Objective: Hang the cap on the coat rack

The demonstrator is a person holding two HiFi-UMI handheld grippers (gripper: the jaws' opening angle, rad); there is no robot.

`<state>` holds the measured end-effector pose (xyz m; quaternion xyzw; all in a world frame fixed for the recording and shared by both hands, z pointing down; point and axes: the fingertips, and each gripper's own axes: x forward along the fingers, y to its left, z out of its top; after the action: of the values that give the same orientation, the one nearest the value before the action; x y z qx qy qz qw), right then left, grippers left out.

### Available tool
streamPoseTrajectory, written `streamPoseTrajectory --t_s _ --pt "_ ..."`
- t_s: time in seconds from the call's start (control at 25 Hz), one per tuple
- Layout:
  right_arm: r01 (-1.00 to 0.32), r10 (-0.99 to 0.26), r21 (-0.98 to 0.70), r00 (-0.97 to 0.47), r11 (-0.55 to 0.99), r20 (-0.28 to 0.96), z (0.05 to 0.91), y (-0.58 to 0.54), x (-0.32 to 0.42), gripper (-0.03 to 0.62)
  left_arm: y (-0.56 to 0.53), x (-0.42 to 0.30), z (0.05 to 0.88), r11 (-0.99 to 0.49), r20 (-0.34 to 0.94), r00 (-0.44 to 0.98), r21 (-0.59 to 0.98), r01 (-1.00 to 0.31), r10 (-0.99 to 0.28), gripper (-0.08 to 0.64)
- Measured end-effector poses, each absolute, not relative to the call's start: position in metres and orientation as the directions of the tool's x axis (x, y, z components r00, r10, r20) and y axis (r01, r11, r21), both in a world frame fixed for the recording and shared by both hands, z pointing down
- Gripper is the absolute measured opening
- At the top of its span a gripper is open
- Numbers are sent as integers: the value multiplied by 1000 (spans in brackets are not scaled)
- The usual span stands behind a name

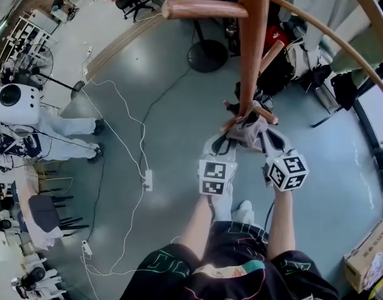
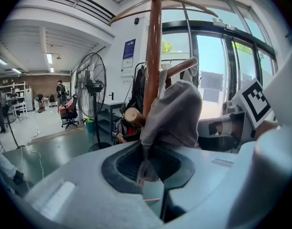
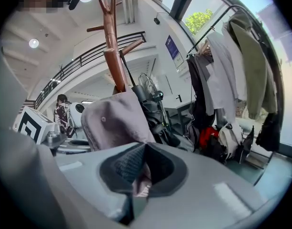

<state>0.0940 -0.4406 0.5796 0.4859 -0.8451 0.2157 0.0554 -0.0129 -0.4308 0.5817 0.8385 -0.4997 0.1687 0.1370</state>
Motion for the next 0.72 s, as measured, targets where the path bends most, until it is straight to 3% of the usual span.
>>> streamPoseTrajectory --t_s 0.4,0.6,0.72 --pt "-875 -821 -258 -477 409 313 570 -422 117 57 -413 -32 598 -386 490 406 147 -911 -771 92" --pt "-892 -850 -227 -445 392 282 548 -396 131 57 -393 -44 554 -337 382 368 147 -930 -848 77" --pt "-893 -864 -199 -443 403 238 522 -385 134 11 -382 -38 515 -345 274 373 146 -927 -886 17"
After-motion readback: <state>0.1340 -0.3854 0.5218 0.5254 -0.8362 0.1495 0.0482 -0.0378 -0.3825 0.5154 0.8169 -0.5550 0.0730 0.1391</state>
